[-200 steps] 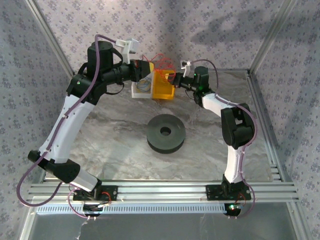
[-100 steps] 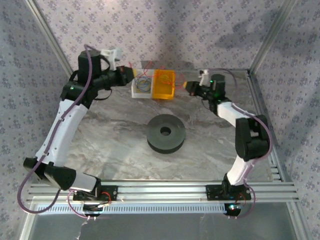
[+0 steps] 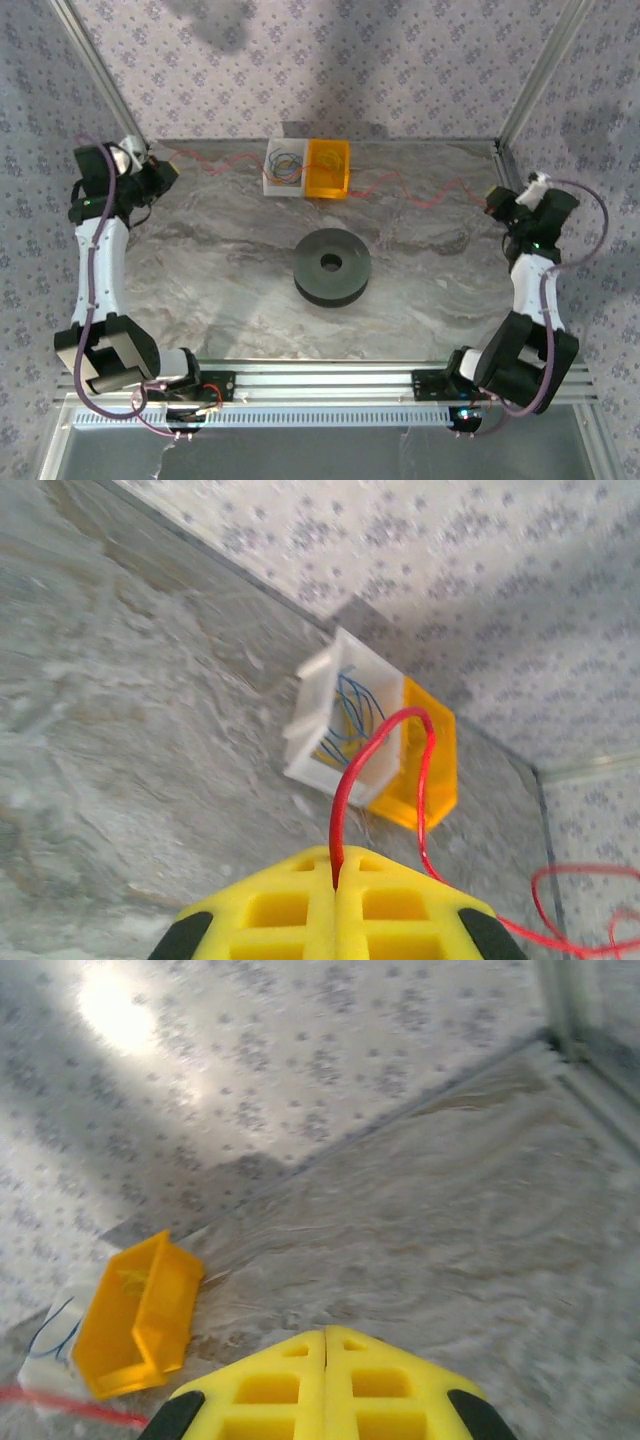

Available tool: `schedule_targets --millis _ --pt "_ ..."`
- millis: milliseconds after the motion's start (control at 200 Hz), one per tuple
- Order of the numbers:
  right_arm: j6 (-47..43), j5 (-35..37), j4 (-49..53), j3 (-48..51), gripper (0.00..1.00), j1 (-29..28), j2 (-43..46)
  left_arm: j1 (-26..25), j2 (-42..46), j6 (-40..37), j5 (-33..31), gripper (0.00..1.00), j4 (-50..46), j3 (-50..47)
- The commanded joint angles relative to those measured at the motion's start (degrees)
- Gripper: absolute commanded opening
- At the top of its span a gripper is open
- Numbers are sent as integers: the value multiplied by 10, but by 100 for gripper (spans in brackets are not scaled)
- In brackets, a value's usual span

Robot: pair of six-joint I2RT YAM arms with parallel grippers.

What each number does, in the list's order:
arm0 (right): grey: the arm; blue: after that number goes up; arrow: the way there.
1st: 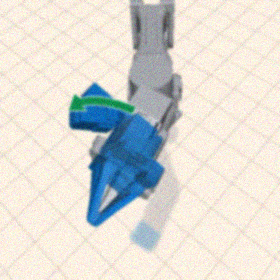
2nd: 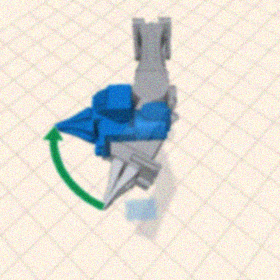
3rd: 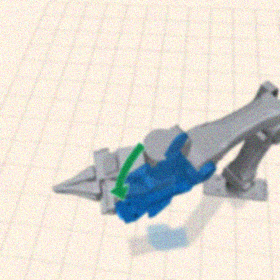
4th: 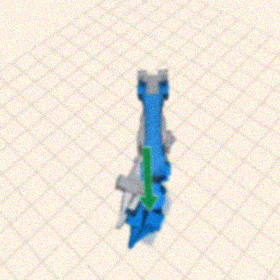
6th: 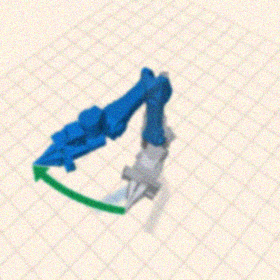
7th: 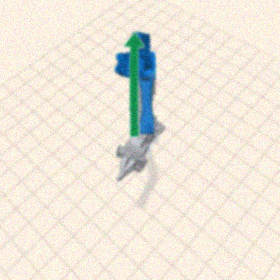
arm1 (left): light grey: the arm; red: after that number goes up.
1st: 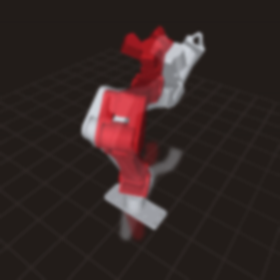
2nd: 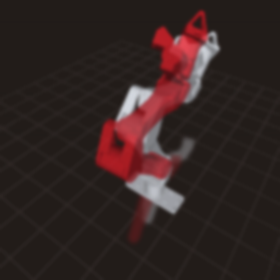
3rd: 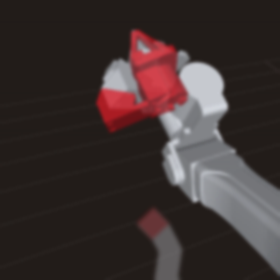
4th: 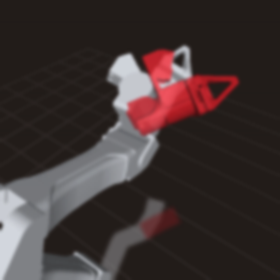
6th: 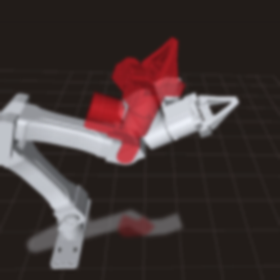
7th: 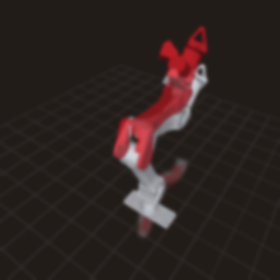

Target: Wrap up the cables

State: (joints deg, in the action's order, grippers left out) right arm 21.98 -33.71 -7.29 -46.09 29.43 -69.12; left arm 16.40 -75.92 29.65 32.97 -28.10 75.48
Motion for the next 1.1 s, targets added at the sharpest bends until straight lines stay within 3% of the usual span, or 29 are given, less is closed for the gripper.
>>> schedule_targets --millis 0,155,350,570,730,874,984,1094 --pt "24 -29 34 25 0 67 38 38 -8 6 -4 0 27 20" --pt "95 -92 -14 66 0 170 54 73 -31 2 0 0 18 49" --pt "235 -124 -167 120 0 242 19 124 -56 13 8 0 19 68" --pt "295 -132 -214 152 0 299 17 186 -76 25 0 0 18 90" --pt "296 -132 -208 172 0 311 37 199 -92 31 4 0 20 114" --pt "221 -111 -105 161 0 259 94 151 -89 5 4 0 4 125" --pt "145 -36 4 143 0 131 149 46 -76 -47 -13 0 -21 128" --pt "106 56 30 135 0 -7 159 -51 -70 -76 -49 0 -47 132"
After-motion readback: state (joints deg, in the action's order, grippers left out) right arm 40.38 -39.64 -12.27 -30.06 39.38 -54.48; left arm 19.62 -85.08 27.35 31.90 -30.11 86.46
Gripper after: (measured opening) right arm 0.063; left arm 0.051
